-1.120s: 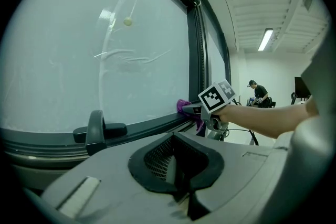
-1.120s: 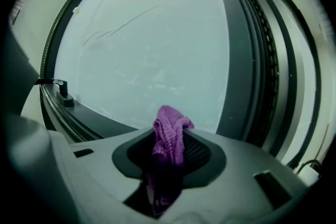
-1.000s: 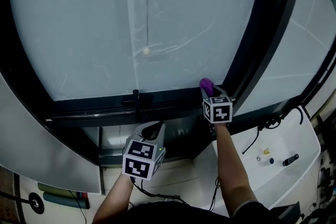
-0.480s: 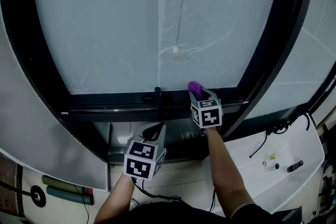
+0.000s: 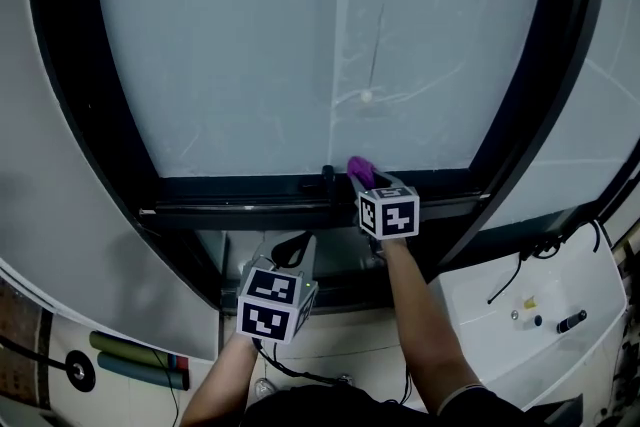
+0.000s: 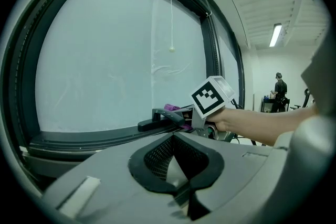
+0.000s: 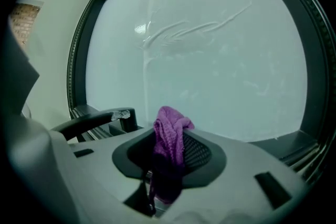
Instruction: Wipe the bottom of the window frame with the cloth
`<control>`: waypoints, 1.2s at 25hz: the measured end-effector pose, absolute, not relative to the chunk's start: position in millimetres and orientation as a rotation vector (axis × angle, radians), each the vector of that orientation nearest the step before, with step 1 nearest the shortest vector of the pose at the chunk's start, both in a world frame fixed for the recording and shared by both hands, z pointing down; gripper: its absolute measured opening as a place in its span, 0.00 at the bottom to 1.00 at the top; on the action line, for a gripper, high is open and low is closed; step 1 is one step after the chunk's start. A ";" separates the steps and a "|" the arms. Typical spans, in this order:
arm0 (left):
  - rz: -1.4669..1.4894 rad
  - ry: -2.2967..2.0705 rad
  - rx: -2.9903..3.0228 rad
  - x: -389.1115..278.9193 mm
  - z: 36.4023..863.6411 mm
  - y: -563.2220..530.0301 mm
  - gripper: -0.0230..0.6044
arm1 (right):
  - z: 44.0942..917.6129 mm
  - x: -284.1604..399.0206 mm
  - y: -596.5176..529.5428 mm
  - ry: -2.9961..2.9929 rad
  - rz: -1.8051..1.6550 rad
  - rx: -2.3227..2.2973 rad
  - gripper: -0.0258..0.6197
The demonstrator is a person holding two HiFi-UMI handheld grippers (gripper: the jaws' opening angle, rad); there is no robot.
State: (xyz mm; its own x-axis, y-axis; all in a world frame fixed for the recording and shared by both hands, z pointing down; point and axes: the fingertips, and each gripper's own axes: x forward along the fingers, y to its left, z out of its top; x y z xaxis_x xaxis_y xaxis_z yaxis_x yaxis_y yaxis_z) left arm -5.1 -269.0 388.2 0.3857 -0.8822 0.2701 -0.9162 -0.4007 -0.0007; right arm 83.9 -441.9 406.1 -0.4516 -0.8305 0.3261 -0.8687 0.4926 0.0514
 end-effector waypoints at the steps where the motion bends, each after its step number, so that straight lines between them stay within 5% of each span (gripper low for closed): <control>1: 0.343 -1.626 2.491 -5.6 387.3 -268.5 0.05 | 406.1 83.5 -441.8 -2.434 0.180 1.435 0.24; 15: 0.356 -1.578 2.522 18.0 390.4 -273.8 0.05 | 407.7 107.2 -448.6 -2.391 0.078 1.425 0.24; 30: 0.353 -1.489 2.544 79.4 405.0 -299.1 0.05 | 406.0 222.6 -476.3 -2.304 0.080 1.555 0.24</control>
